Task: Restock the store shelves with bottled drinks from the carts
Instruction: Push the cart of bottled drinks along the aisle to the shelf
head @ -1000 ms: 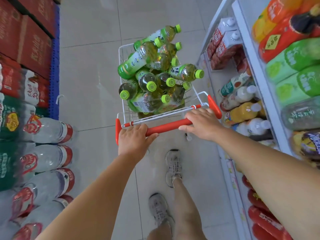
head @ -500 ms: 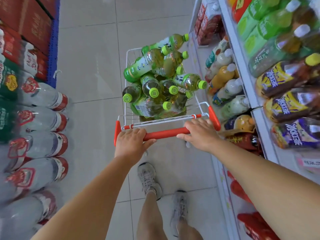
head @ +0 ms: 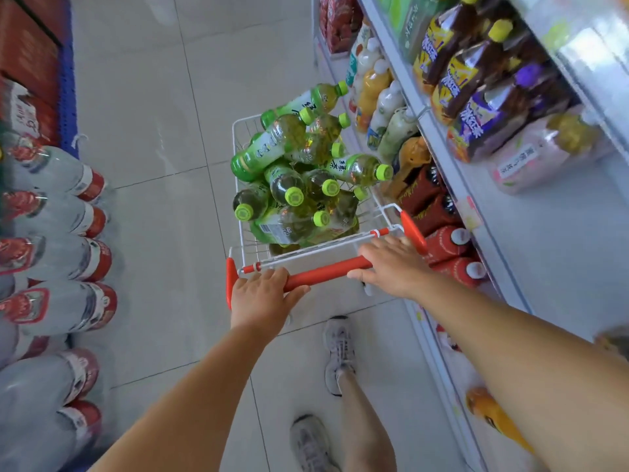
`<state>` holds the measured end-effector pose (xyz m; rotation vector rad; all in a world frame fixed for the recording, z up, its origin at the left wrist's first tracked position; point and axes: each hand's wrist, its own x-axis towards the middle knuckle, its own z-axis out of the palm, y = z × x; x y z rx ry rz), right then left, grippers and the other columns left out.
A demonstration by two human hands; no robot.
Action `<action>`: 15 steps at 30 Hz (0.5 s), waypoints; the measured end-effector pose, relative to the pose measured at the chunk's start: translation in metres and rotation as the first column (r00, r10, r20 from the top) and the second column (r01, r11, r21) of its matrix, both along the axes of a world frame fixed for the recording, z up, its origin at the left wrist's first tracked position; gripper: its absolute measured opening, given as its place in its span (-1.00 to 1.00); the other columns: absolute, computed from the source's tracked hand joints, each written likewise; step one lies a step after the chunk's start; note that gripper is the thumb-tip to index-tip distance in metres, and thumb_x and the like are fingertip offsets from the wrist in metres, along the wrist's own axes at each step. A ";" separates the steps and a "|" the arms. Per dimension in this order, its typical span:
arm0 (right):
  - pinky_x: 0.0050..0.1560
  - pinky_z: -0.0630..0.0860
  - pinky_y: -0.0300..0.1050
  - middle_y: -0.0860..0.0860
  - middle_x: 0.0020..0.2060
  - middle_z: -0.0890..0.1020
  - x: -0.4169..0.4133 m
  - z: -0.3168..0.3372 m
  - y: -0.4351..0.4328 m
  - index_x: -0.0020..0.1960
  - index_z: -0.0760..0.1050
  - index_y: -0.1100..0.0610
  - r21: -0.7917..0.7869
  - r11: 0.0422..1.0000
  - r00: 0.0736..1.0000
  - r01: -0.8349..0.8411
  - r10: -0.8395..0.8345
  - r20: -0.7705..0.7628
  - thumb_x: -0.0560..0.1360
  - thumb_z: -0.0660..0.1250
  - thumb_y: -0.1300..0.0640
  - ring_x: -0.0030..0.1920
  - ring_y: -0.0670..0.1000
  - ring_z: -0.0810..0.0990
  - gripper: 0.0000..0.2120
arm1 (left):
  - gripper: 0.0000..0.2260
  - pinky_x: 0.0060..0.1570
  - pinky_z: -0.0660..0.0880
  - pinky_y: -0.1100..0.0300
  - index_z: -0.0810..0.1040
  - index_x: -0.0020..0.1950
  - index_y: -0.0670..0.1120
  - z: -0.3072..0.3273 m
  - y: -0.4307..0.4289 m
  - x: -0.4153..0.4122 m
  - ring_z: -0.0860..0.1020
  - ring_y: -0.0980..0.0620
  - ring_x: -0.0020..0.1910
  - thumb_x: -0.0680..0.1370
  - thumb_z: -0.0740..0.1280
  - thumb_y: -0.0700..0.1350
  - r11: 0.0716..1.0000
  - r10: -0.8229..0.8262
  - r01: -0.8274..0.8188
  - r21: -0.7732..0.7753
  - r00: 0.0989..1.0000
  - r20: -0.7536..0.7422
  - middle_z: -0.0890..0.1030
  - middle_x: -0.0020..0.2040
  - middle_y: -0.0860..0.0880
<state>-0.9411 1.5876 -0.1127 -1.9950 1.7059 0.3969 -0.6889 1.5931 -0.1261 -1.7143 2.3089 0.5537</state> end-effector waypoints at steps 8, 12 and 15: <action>0.28 0.19 0.02 0.01 0.21 0.48 -0.015 0.003 0.135 0.15 0.41 0.02 0.006 0.998 0.998 0.057 -0.057 0.030 0.50 0.10 -0.34 0.28 0.10 0.36 -0.52 | -0.59 0.01 0.40 0.04 0.40 -0.08 0.05 -0.004 0.129 -0.015 0.54 -0.03 -0.06 0.55 0.01 0.35 0.998 -0.051 0.050 -0.027 0.999 -0.003 0.57 -0.09 0.07; 0.31 0.18 0.04 0.01 0.18 0.49 -0.023 0.004 0.197 0.12 0.41 0.02 0.015 0.998 0.998 0.057 -0.057 0.013 0.50 0.09 -0.35 0.27 0.10 0.37 -0.52 | -0.61 0.01 0.37 0.05 0.39 -0.07 0.07 0.000 0.189 -0.024 0.53 -0.02 -0.05 0.55 0.01 0.35 0.998 -0.056 0.056 -0.019 0.998 0.004 0.56 -0.08 0.07; 0.33 0.18 0.06 0.03 0.18 0.50 -0.030 0.003 0.242 0.11 0.41 0.03 0.019 0.998 0.999 0.052 -0.052 -0.003 0.50 0.08 -0.36 0.28 0.12 0.37 -0.51 | -0.60 0.02 0.38 0.06 0.40 -0.05 0.08 0.002 0.233 -0.031 0.53 -0.01 -0.03 0.55 -0.01 0.36 0.998 -0.059 0.059 -0.010 0.998 0.024 0.56 -0.06 0.08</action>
